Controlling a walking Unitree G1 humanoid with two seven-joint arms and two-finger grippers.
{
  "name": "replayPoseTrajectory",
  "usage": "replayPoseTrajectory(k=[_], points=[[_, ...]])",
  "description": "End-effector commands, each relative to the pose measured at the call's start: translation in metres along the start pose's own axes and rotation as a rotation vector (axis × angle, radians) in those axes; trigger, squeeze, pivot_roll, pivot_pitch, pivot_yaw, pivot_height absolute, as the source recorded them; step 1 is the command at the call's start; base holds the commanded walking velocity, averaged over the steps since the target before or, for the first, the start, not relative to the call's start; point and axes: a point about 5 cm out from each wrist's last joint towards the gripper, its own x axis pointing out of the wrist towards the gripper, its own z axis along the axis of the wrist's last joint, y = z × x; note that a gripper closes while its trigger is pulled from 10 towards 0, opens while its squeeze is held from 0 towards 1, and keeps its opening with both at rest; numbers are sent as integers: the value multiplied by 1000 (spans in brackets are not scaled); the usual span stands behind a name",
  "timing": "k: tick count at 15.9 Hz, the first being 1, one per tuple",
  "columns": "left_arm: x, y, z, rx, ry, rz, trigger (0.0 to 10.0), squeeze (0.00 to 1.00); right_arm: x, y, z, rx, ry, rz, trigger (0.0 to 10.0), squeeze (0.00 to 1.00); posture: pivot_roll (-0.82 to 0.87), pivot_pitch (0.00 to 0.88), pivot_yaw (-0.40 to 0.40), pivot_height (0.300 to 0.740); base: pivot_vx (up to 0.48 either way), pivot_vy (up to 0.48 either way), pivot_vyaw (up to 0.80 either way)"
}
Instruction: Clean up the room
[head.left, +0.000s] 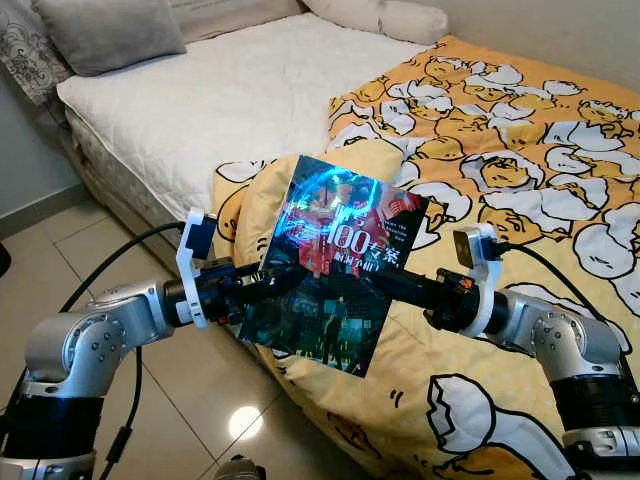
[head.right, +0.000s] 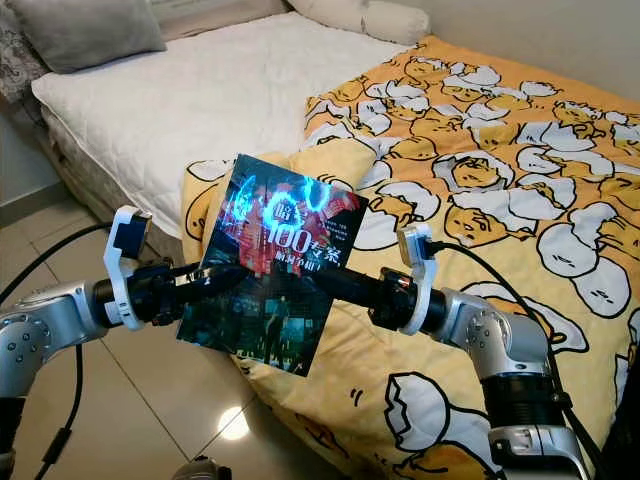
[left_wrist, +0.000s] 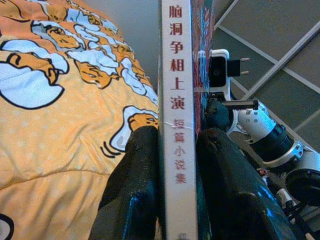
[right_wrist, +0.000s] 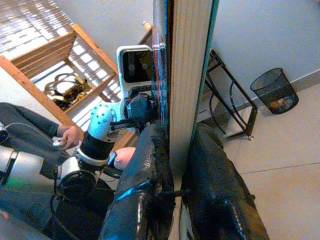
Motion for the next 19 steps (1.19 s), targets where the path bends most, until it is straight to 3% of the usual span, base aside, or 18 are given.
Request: replayPoseTrajectory(k=[1, 2, 3, 6, 7, 11, 13, 15, 19], points=[[3, -4, -1, 17, 8, -14, 0, 0, 6, 6, 1, -15, 4, 54, 0, 0, -20, 0, 7, 740, 0, 0, 0], [3, -4, -1, 18, 1, -13, 0, 0, 6, 6, 1, -15, 5, 54, 0, 0, -22, 0, 7, 740, 0, 0, 0], [4, -4, -1, 30, -9, 4, 0, 0, 8, 6, 1, -24, 10, 47, 10000, 0, -19, 0, -1, 740, 0, 0, 0], [6, -4, -4, 46, -18, 36, 0, 0, 7, 4, 1, -24, 2, 15, 10000, 0, -23, 0, -12, 740, 0, 0, 0], [6, -4, -3, 54, -29, 43, 0, 0, 7, 2, 1, -33, -1, -13, 10000, 1000, -28, 0, -12, 740, 0, 0, 0], [3, -4, 11, 178, -56, 159, 0, 0, -9, -12, 0, -75, -72, -240, 10000, 1000, -31, 0, -16, 740, 0, 0, 0], [3, 1, 21, 371, -24, 366, 0, 0, -31, -19, 2, -165, -180, -461, 10000, 1000, -40, 0, -7, 740, 0, 0, 0], [4, 6, 22, 489, -7, 511, 0, 0, -40, -20, 5, -214, -263, -594, 10000, 1000, -58, 0, 1, 740, 0, 0, 0], [15, 8, -2, 454, -30, 668, 0, 0, -27, -25, -11, -270, -371, -837, 10000, 1000, -90, 0, 9, 740, 0, 0, 0]])
